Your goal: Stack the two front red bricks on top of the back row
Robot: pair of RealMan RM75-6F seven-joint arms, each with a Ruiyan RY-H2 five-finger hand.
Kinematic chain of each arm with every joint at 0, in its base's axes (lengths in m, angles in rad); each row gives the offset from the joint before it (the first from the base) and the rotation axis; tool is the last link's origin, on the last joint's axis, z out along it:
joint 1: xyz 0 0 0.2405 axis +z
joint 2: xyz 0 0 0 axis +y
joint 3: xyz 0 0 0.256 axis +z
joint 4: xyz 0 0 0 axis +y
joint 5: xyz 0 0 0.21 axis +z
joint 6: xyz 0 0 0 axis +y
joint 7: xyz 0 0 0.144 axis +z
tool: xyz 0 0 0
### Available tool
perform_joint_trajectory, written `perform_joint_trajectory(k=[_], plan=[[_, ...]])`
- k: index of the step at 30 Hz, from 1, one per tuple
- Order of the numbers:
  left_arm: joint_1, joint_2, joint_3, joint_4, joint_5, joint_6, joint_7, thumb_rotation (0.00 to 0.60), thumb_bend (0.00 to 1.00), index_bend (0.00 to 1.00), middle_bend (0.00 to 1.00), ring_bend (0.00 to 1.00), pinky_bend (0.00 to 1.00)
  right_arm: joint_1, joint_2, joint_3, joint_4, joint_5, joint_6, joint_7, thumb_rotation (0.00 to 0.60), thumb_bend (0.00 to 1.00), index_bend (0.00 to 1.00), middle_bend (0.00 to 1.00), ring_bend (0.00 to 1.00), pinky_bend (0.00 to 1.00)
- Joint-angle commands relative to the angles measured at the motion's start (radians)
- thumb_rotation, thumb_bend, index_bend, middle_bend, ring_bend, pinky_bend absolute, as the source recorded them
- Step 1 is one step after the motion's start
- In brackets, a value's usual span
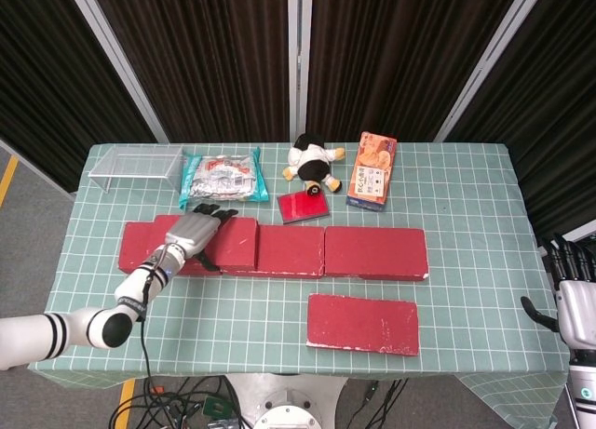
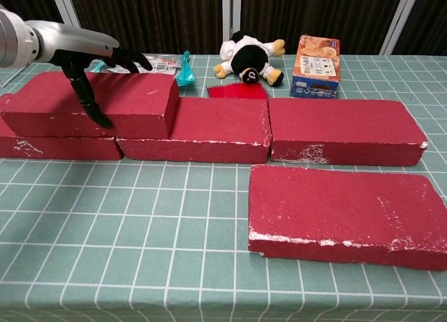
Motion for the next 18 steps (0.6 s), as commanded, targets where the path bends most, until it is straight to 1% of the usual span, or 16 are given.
perform_joint_trajectory(k=[1, 9, 13, 15, 16, 18], plan=[[-0.002, -0.003, 0.003, 0.004, 0.0, 0.002, -0.002, 0.6, 0.05, 0.05, 0.22, 0.0, 0.0, 0.0, 0.0, 0.0, -0.001, -0.001, 0.0, -0.001, 0.6, 0.16, 0.0, 0.0, 0.0, 0.0], [-0.011, 0.003, 0.016, 0.0, -0.001, -0.007, -0.007, 0.6, 0.05, 0.05, 0.2, 0.0, 0.0, 0.001, 0.001, 0.002, -0.001, 0.003, 0.0, -0.002, 0.6, 0.16, 0.0, 0.0, 0.0, 0.0], [-0.015, 0.003, 0.022, -0.003, -0.004, -0.006, -0.007, 0.6, 0.05, 0.05, 0.12, 0.0, 0.0, 0.001, -0.001, 0.001, 0.001, 0.005, -0.001, -0.003, 0.6, 0.16, 0.0, 0.0, 0.0, 0.0], [-0.019, 0.003, 0.027, -0.002, -0.008, -0.006, -0.003, 0.6, 0.05, 0.05, 0.03, 0.0, 0.0, 0.0, -0.001, 0.001, 0.001, 0.006, -0.001, -0.004, 0.6, 0.18, 0.0, 0.0, 0.0, 0.0], [-0.021, 0.002, 0.028, -0.002, -0.01, -0.006, -0.002, 0.6, 0.05, 0.05, 0.0, 0.0, 0.0, 0.0, -0.001, 0.001, 0.0, 0.007, -0.001, -0.005, 0.6, 0.19, 0.0, 0.0, 0.0, 0.0], [-0.022, 0.002, 0.029, -0.003, -0.008, -0.002, -0.002, 0.6, 0.05, 0.05, 0.0, 0.0, 0.0, -0.001, 0.0, 0.002, 0.0, 0.008, 0.001, -0.002, 0.6, 0.19, 0.0, 0.0, 0.0, 0.0]])
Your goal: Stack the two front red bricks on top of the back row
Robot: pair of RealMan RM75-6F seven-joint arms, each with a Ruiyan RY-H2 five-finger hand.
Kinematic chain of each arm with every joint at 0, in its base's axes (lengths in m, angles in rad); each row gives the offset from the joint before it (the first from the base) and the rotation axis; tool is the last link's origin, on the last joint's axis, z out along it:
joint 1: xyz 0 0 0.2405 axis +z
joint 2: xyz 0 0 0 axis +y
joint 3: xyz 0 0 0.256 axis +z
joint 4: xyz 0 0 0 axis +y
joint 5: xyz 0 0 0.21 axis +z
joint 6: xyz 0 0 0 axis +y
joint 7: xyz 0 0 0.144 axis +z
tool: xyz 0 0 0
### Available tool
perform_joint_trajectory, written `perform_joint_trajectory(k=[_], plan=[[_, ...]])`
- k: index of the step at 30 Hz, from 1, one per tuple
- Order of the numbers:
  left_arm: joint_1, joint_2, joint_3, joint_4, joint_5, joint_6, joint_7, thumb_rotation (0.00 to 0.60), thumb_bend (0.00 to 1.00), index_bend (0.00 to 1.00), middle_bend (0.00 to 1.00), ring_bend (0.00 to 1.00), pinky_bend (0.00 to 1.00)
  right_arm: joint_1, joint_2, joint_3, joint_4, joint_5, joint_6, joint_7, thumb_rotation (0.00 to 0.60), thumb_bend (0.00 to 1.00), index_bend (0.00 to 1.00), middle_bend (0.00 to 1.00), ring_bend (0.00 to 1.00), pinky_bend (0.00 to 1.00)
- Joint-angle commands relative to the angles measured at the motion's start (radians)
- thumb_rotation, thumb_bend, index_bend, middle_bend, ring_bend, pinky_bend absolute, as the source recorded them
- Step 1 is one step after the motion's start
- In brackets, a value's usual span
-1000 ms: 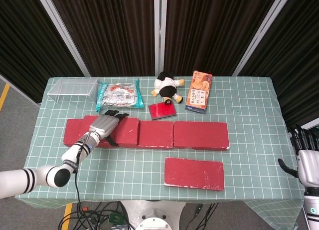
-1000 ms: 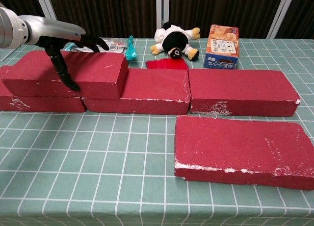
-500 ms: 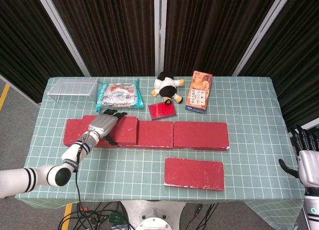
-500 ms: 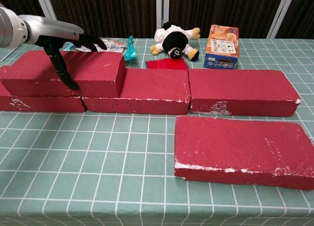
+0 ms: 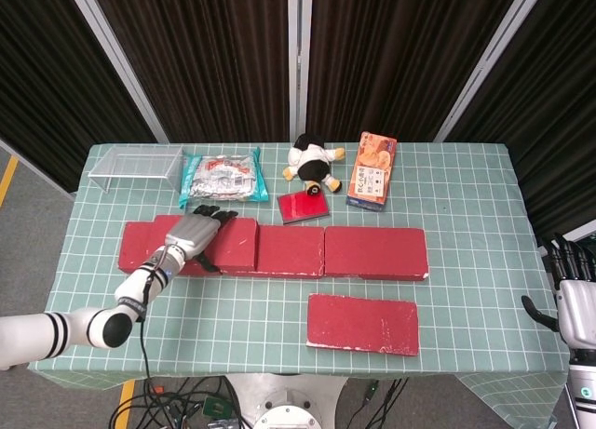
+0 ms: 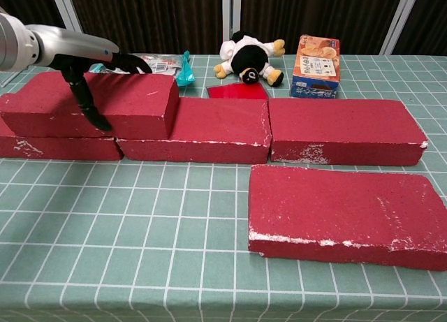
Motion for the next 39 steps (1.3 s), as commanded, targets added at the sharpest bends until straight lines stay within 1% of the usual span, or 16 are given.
perform_joint_trajectory(k=[1, 8, 11, 16, 19, 21, 23, 25, 28, 30, 33, 36, 39], plan=[[-0.001, -0.001, 0.001, -0.002, 0.004, 0.005, 0.0, 0.6, 0.05, 0.05, 0.0, 0.0, 0.0, -0.001, 0.001, 0.001, 0.0, 0.001, 0.002, 0.004, 0.6, 0.19, 0.0, 0.0, 0.0, 0.0], [0.002, 0.005, -0.003, -0.014, 0.016, 0.021, -0.012, 0.6, 0.05, 0.05, 0.0, 0.0, 0.0, -0.004, 0.0, 0.002, 0.004, -0.001, 0.008, 0.012, 0.6, 0.19, 0.0, 0.0, 0.0, 0.0], [0.007, 0.022, -0.009, -0.039, 0.029, 0.025, -0.024, 0.6, 0.05, 0.04, 0.0, 0.0, 0.0, -0.005, 0.006, 0.0, 0.005, -0.01, 0.011, 0.019, 0.6, 0.19, 0.0, 0.0, 0.0, 0.0], [0.032, 0.104, -0.018, -0.15, 0.063, 0.042, -0.056, 0.6, 0.04, 0.03, 0.0, 0.0, 0.0, -0.006, 0.032, -0.011, -0.015, -0.028, 0.005, 0.016, 0.6, 0.17, 0.0, 0.0, 0.0, 0.0], [0.06, 0.16, -0.011, -0.222, 0.109, 0.085, -0.054, 0.6, 0.04, 0.03, 0.0, 0.0, 0.0, -0.005, 0.043, -0.018, -0.036, -0.038, 0.0, 0.007, 0.6, 0.14, 0.0, 0.0, 0.0, 0.0], [0.084, 0.194, -0.004, -0.267, 0.141, 0.126, -0.049, 0.6, 0.04, 0.03, 0.0, 0.0, 0.0, -0.003, 0.046, -0.025, -0.051, -0.045, -0.008, 0.0, 0.6, 0.13, 0.0, 0.0, 0.0, 0.0], [0.125, 0.235, 0.012, -0.314, 0.183, 0.192, -0.038, 0.6, 0.04, 0.03, 0.0, 0.0, 0.0, 0.003, 0.049, -0.037, -0.071, -0.06, -0.025, 0.0, 0.6, 0.11, 0.0, 0.0, 0.0, 0.0], [0.187, 0.262, 0.045, -0.344, 0.242, 0.3, 0.0, 0.6, 0.04, 0.03, 0.0, 0.0, 0.0, 0.015, 0.056, -0.053, -0.091, -0.085, -0.054, 0.012, 0.6, 0.09, 0.0, 0.0, 0.0, 0.0], [0.304, 0.265, 0.105, -0.351, 0.331, 0.477, 0.048, 0.6, 0.04, 0.03, 0.0, 0.0, 0.0, 0.051, 0.078, -0.086, -0.119, -0.139, -0.13, 0.012, 0.6, 0.06, 0.0, 0.0, 0.0, 0.0], [0.388, 0.259, 0.138, -0.34, 0.382, 0.562, 0.02, 0.6, 0.04, 0.03, 0.0, 0.0, 0.0, 0.081, 0.096, -0.105, -0.152, -0.17, -0.187, 0.001, 0.6, 0.03, 0.0, 0.0, 0.0, 0.0], [0.49, 0.253, 0.172, -0.296, 0.462, 0.649, -0.049, 0.6, 0.04, 0.03, 0.0, 0.0, 0.0, 0.119, 0.106, -0.124, -0.204, -0.202, -0.257, -0.03, 0.6, 0.0, 0.0, 0.0, 0.0, 0.0], [0.573, 0.227, 0.196, -0.228, 0.562, 0.719, -0.126, 0.6, 0.04, 0.03, 0.0, 0.0, 0.0, 0.154, 0.1, -0.143, -0.256, -0.229, -0.321, -0.042, 0.6, 0.0, 0.0, 0.0, 0.0, 0.0], [0.629, 0.205, 0.211, -0.179, 0.634, 0.758, -0.183, 0.6, 0.04, 0.04, 0.0, 0.0, 0.0, 0.179, 0.087, -0.155, -0.284, -0.247, -0.366, -0.063, 0.6, 0.0, 0.0, 0.0, 0.0, 0.0]])
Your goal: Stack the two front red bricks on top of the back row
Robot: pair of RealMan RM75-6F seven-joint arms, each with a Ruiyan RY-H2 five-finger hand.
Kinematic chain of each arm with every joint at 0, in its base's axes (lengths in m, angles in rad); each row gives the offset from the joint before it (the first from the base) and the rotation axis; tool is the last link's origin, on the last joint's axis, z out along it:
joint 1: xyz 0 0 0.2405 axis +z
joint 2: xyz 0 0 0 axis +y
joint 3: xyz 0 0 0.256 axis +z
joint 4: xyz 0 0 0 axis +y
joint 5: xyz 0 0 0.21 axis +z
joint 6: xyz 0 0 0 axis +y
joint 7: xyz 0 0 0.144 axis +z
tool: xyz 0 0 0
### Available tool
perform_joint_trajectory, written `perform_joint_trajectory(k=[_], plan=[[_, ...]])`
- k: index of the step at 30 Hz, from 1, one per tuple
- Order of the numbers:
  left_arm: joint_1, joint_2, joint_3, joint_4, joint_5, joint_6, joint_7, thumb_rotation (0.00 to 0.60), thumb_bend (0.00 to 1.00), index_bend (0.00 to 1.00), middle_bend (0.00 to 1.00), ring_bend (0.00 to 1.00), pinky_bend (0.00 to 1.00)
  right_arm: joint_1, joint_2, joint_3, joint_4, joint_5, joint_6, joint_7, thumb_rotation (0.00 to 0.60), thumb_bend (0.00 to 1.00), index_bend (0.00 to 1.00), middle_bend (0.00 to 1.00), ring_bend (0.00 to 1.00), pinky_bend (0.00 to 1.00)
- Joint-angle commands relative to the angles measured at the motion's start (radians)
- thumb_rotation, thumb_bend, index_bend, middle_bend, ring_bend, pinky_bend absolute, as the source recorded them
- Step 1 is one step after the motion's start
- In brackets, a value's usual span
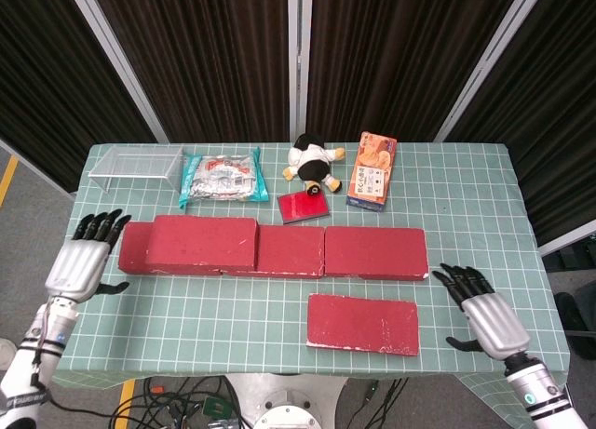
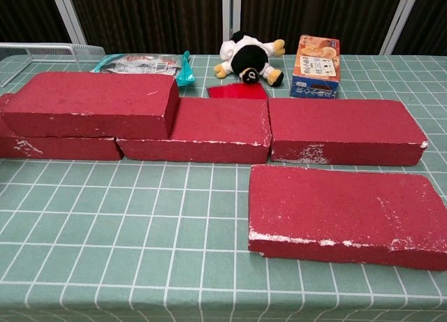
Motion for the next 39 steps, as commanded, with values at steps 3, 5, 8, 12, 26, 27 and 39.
perform_joint_trajectory(k=[3, 5, 8, 12, 26, 27, 39], plan=[[0.126, -0.04, 0.052, 0.095, 0.14, 0.077, -0.125, 0.6, 0.04, 0.04, 0.0, 0.0, 0.0, 0.053, -0.042, -0.027, -0.055, -0.021, -0.087, -0.077, 0.6, 0.0, 0.0, 0.0, 0.0, 0.0], [0.145, -0.045, 0.055, 0.105, 0.154, 0.069, -0.143, 0.6, 0.04, 0.04, 0.0, 0.0, 0.0, 0.064, -0.073, -0.03, -0.061, -0.002, -0.117, -0.114, 0.6, 0.0, 0.0, 0.0, 0.0, 0.0], [0.163, -0.048, 0.055, 0.117, 0.165, 0.045, -0.175, 0.6, 0.03, 0.04, 0.0, 0.0, 0.0, 0.081, -0.129, -0.029, -0.061, 0.04, -0.158, -0.168, 0.6, 0.0, 0.0, 0.0, 0.0, 0.0], [0.178, -0.047, 0.048, 0.138, 0.179, 0.018, -0.204, 0.6, 0.03, 0.04, 0.0, 0.0, 0.0, 0.105, -0.196, -0.022, -0.055, 0.096, -0.203, -0.223, 0.6, 0.0, 0.0, 0.0, 0.0, 0.0], [0.234, -0.053, 0.012, 0.204, 0.222, -0.02, -0.29, 0.6, 0.03, 0.05, 0.0, 0.0, 0.0, 0.138, -0.36, 0.008, -0.006, 0.281, -0.203, -0.353, 0.6, 0.0, 0.0, 0.0, 0.0, 0.0], [0.236, -0.05, 0.009, 0.206, 0.224, -0.026, -0.295, 0.6, 0.03, 0.05, 0.0, 0.0, 0.0, 0.141, -0.367, 0.008, -0.004, 0.296, -0.205, -0.359, 0.6, 0.0, 0.0, 0.0, 0.0, 0.0], [0.264, -0.048, -0.019, 0.231, 0.257, -0.041, -0.34, 0.6, 0.03, 0.06, 0.0, 0.0, 0.0, 0.164, -0.393, 0.014, 0.019, 0.351, -0.203, -0.3, 0.6, 0.0, 0.0, 0.0, 0.0, 0.0]])
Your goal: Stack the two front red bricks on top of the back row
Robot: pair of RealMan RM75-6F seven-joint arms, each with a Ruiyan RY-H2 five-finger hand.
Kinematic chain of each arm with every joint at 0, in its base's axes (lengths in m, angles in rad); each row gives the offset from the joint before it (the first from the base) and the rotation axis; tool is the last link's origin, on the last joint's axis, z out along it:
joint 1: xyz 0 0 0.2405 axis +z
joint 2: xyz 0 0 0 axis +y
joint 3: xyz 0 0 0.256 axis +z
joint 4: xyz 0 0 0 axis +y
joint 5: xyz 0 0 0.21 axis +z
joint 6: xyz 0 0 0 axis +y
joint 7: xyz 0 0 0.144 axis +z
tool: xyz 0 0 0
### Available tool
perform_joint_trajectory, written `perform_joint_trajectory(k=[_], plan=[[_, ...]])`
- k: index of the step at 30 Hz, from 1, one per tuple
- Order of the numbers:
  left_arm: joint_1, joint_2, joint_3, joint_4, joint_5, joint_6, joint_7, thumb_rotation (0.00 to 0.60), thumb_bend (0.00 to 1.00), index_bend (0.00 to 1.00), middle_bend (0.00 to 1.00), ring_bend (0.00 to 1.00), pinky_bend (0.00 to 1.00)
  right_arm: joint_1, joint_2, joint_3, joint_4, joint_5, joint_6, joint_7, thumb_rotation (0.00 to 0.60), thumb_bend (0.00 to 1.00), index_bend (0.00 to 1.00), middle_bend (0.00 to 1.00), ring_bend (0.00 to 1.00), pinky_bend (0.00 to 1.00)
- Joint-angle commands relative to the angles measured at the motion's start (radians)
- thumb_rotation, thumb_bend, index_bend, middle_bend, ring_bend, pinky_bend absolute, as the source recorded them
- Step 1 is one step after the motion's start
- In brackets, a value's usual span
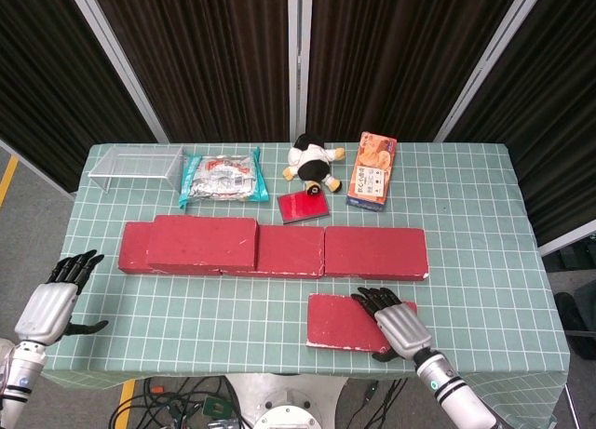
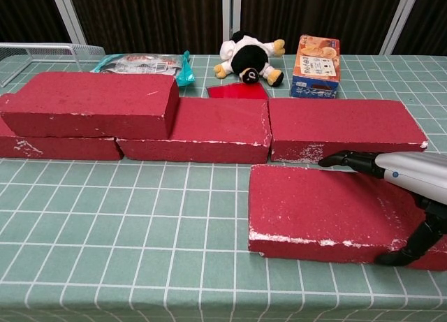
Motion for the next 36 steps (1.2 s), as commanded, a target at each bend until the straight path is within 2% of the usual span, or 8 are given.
perform_joint_trajectory(k=[1, 11, 14, 19, 24, 28, 32, 36], plan=[[0.007, -0.004, -0.009, 0.01, 0.011, 0.006, -0.006, 0.6, 0.03, 0.06, 0.0, 0.0, 0.0, 0.009, 0.0, 0.001, 0.005, 0.011, -0.008, 0.024, 0.6, 0.0, 0.0, 0.0, 0.0, 0.0], [0.018, 0.0, -0.027, 0.012, 0.015, -0.019, -0.014, 0.6, 0.03, 0.07, 0.0, 0.0, 0.0, 0.03, -0.002, -0.003, 0.017, 0.03, -0.011, 0.045, 0.6, 0.0, 0.0, 0.04, 0.0, 0.0], [0.022, 0.001, -0.031, 0.011, 0.015, -0.025, -0.014, 0.6, 0.03, 0.07, 0.0, 0.0, 0.0, 0.03, -0.004, -0.007, 0.018, 0.027, -0.006, 0.06, 0.6, 0.01, 0.0, 0.11, 0.02, 0.08], [0.029, -0.001, -0.043, 0.019, 0.018, -0.025, -0.03, 0.6, 0.03, 0.07, 0.0, 0.0, 0.0, 0.034, 0.0, -0.008, 0.02, 0.026, 0.001, 0.078, 0.6, 0.04, 0.0, 0.2, 0.14, 0.23], [0.036, 0.009, -0.047, 0.015, 0.023, -0.029, -0.033, 0.6, 0.03, 0.07, 0.0, 0.0, 0.0, 0.029, 0.006, -0.012, 0.005, 0.006, 0.029, 0.084, 0.6, 0.07, 0.06, 0.25, 0.21, 0.28], [0.043, 0.018, -0.051, 0.006, 0.026, -0.026, -0.037, 0.6, 0.03, 0.07, 0.0, 0.0, 0.0, 0.026, 0.051, -0.011, -0.041, -0.05, 0.061, 0.105, 0.6, 0.07, 0.07, 0.26, 0.22, 0.29], [0.044, 0.023, -0.055, 0.002, 0.028, -0.033, -0.042, 0.6, 0.03, 0.07, 0.0, 0.0, 0.0, 0.046, 0.136, 0.023, -0.11, -0.107, 0.083, 0.132, 0.6, 0.07, 0.07, 0.26, 0.22, 0.3], [0.042, 0.024, -0.061, -0.001, 0.026, -0.044, -0.043, 0.6, 0.03, 0.07, 0.0, 0.0, 0.0, 0.114, 0.224, 0.114, -0.148, -0.065, 0.055, 0.104, 0.6, 0.07, 0.07, 0.26, 0.22, 0.3]])
